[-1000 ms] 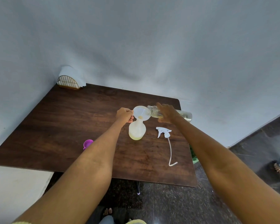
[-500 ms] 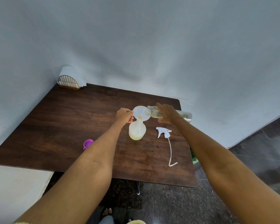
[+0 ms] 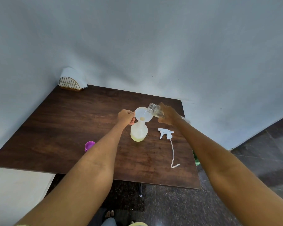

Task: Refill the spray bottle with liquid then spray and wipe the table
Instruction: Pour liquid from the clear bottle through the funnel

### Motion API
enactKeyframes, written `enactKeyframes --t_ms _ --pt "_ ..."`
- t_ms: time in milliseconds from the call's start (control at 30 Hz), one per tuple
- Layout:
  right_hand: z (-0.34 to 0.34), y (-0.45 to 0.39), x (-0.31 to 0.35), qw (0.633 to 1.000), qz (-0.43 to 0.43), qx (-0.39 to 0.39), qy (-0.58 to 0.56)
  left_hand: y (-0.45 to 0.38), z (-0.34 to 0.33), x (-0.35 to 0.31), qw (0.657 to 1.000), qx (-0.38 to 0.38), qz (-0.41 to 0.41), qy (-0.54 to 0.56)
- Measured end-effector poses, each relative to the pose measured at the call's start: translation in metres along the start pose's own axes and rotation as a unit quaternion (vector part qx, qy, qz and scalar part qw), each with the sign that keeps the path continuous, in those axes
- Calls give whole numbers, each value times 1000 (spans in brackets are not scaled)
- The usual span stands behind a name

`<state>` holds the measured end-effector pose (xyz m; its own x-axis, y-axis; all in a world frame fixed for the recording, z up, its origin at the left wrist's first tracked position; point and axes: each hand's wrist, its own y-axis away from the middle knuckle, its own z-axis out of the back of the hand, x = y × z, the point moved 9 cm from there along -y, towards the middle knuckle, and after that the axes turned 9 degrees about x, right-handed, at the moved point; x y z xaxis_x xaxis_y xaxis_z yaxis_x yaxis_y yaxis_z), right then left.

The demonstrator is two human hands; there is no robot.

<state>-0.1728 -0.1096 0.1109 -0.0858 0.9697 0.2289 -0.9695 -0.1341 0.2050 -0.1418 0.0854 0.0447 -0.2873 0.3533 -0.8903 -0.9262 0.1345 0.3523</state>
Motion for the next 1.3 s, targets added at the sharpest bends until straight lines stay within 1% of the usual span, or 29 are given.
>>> enactKeyframes --t_ms 100,233,367,533,833,1000,1133,1300 --pt "-3 4 -1 997 -3 -7 -73 1 0 2 1000 2 4 4" --pt "-3 15 -11 988 -27 -38 -147 0 0 2 1000 0 3 9" --pt "-6 28 -20 983 -55 -52 -166 2 -1 2 1000 0 3 25" --pt "-19 39 -32 968 -73 -61 -231 7 -1 8 999 -6 15 45" --pt "-39 45 -20 967 -36 -53 -248 20 1 12 999 -31 8 44" --pt "-40 45 -17 969 -21 -52 -240 27 2 13 999 -27 -5 42" --pt "-31 42 -14 974 -7 -60 -220 27 1 13 999 -26 -6 44" --pt "-24 33 -12 982 2 -50 -180 24 -1 16 998 -36 5 48"
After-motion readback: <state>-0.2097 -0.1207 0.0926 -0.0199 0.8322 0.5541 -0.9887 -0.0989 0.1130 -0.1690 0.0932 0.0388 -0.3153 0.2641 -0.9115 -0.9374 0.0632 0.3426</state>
